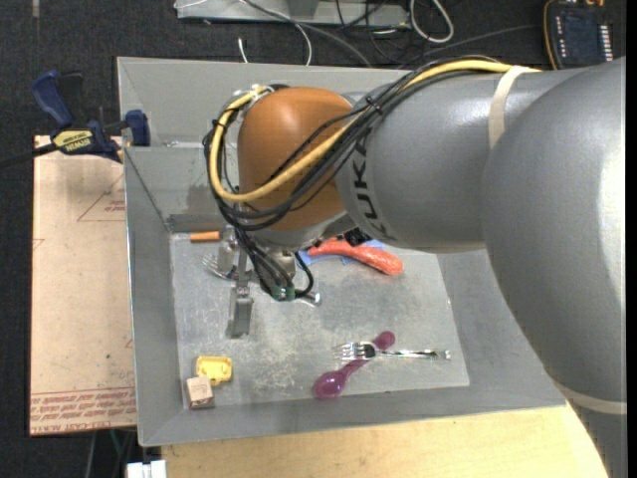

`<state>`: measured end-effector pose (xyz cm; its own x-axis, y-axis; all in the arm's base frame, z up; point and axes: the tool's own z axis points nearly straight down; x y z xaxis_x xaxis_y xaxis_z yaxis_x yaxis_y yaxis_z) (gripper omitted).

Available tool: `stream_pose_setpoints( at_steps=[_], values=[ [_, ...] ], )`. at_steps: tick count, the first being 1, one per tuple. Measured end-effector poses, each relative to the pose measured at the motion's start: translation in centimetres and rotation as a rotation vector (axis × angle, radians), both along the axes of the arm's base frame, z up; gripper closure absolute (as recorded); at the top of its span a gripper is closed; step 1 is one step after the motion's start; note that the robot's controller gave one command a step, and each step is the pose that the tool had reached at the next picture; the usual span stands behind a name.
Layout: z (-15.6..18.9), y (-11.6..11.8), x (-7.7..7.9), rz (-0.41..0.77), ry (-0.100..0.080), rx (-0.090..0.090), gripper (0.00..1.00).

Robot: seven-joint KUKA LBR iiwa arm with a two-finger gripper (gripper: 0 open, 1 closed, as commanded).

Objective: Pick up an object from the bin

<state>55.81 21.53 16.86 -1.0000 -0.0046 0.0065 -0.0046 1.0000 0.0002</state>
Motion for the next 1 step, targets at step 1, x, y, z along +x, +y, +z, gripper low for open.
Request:
stream_pose_setpoints(
  at_steps=[1],
  values=[
    [0.37,-0.13,0.27,-0.005,-0.008,0.002,0.00]
  ],
)
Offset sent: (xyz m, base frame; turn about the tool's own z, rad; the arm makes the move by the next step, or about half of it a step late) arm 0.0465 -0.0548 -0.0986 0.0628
